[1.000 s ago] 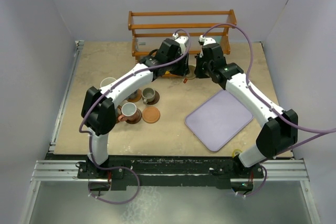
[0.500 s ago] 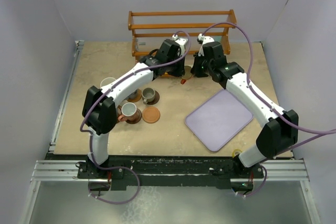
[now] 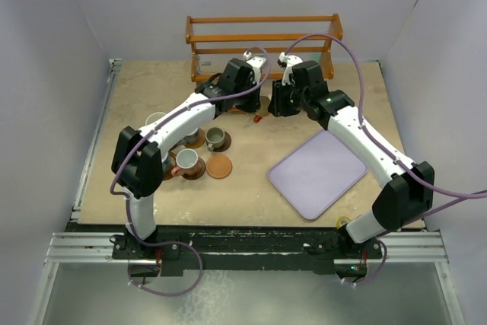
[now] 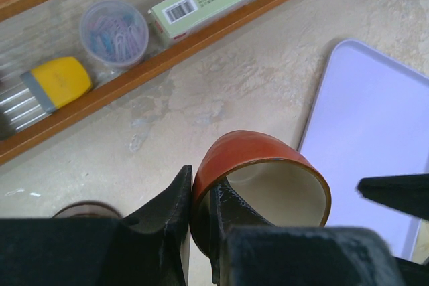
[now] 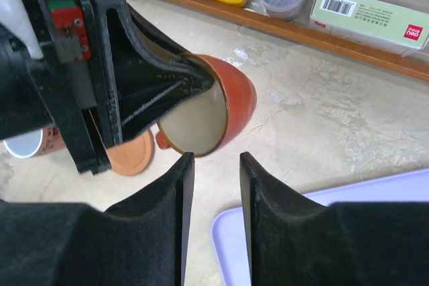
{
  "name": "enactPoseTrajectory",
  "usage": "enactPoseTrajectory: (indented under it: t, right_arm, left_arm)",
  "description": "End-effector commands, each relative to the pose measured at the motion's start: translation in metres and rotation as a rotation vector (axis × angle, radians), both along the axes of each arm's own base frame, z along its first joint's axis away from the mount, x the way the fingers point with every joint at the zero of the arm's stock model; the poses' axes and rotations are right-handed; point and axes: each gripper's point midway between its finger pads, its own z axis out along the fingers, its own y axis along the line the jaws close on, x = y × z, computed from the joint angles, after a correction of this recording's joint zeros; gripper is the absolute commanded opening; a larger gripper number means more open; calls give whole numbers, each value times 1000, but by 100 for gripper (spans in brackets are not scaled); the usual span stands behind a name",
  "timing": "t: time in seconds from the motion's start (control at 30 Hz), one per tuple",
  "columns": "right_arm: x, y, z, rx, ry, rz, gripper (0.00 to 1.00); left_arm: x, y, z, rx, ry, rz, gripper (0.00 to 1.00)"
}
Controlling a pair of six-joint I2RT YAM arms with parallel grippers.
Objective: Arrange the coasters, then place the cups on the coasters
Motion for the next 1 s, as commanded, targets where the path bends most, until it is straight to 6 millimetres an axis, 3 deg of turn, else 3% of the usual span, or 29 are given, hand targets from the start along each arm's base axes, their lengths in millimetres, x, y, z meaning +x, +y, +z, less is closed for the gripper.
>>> enactPoseTrajectory:
  t: [0.0,0.23,0.4,0.7,0.8,0.97]
  right_arm:
    - [-11,-4,42,-4,-100,53,38]
    - [-25,-35,53,-125,-205,72,48]
    - [-35,-56,52,-197,-265,87,52]
    - [-53,-96,14,-261,-201,109,56]
    - [-58,-114,0,-233,-156,110,57]
    - [-74,-123,-21,-222,-112,148,60]
  left_arm:
    - [5,14,51,-41,-164,-13,3]
    - [-25,42,41,72,-227,-133,3]
    - [-57,65,18,174,-195,-217,3]
    - [-104,103,-42,319,-45,-297,3]
    - [-111,109,-60,357,-8,-325,3]
    - [-116,116,-86,411,52,-343,3]
